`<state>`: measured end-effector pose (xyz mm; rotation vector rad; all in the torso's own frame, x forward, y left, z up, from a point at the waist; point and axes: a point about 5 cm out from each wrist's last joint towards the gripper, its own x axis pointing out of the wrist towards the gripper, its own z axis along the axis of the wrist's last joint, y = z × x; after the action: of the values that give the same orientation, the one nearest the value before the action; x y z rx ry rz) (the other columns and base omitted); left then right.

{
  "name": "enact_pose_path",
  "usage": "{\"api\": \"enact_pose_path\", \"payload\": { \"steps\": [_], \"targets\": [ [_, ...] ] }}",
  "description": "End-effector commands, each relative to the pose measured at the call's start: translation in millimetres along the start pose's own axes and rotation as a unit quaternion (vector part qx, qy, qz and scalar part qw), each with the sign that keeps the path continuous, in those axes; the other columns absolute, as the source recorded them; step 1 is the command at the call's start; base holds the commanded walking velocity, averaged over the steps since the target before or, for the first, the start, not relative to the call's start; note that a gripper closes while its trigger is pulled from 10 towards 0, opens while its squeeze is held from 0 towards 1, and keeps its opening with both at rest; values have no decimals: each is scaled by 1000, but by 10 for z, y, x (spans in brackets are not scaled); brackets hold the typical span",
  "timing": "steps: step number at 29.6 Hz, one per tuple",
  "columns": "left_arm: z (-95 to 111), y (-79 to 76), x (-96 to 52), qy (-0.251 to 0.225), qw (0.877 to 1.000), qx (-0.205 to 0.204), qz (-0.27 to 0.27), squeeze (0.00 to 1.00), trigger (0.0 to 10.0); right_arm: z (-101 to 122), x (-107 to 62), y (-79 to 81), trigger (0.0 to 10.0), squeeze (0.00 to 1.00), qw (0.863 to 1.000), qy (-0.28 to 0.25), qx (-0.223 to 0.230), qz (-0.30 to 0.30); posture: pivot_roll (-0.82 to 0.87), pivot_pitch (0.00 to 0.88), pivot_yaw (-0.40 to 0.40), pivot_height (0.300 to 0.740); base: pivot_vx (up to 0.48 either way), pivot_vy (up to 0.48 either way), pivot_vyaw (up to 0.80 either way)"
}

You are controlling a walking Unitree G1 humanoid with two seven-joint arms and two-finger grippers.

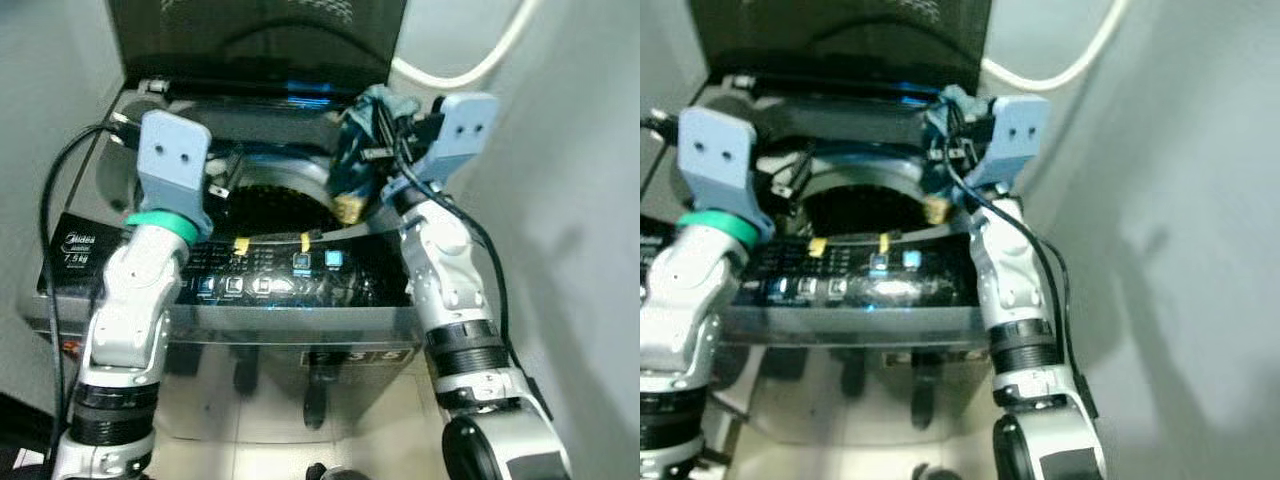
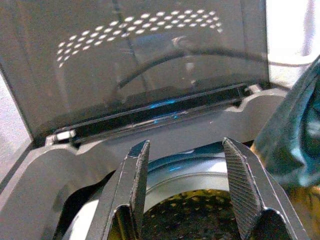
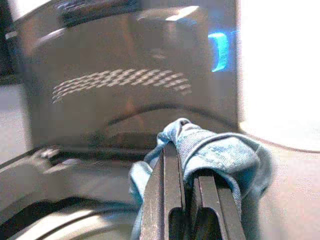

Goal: Clothes washing

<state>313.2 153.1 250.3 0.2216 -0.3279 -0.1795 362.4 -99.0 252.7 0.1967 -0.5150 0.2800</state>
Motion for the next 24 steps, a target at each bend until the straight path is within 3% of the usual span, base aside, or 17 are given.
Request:
{"api": "enact_pose_path", "payload": {
  "steps": [1,14,24],
  "targets": [
    [-35,36,-11,10,1000,-2,8,0,10000,-13,-3,29,10000,0,1000,-2,6,1,115,0,-1,740,0,480,0],
    [-34,46,-14,10,1000,5,7,0,10000,-19,-10,47,10000,0,1000,-3,1,6,118,0,0,740,0,451,0],
    [-45,17,-14,12,1000,19,-3,0,10000,-1,-13,57,10000,0,1000,-9,-4,8,114,0,3,740,0,0,0]
  ]
}}
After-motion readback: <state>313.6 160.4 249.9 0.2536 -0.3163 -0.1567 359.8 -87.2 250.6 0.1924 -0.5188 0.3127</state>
